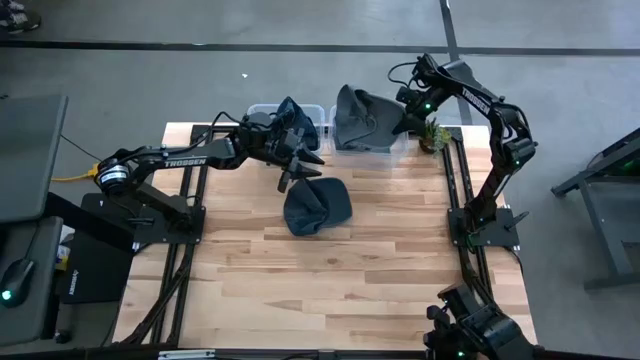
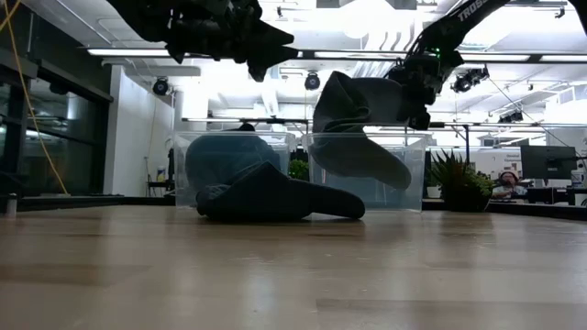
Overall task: Pick and place caps into container
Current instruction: Put the gray cap into the right transparent container
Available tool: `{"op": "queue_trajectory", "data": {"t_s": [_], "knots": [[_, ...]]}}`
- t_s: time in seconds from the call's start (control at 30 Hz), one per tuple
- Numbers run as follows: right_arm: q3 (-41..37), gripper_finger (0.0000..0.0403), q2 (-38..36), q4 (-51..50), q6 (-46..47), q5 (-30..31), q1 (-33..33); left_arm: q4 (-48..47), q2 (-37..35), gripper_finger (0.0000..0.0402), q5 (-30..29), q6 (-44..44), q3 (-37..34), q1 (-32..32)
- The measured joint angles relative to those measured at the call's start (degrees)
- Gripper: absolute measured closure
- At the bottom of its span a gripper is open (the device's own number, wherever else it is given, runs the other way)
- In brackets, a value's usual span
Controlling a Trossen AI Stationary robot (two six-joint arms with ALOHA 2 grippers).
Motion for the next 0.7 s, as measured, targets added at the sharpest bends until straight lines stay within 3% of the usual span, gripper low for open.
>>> {"op": "queue_trajectory", "data": {"t_s": [0.37, 0.7], "knots": [[0.0, 0.0398, 1.84, 1.03, 0.65, 3.17, 1.28, 0.0, 0.0, 0.0239, 0.0, -0.68, 0.0, 0.0], [0.0, 0.0364, 1.84, 1.25, 1.76, 8.4, 2.75, -0.02, 0.02, 0.0239, 0.0, -0.68, 0.0, 0.0]]}}
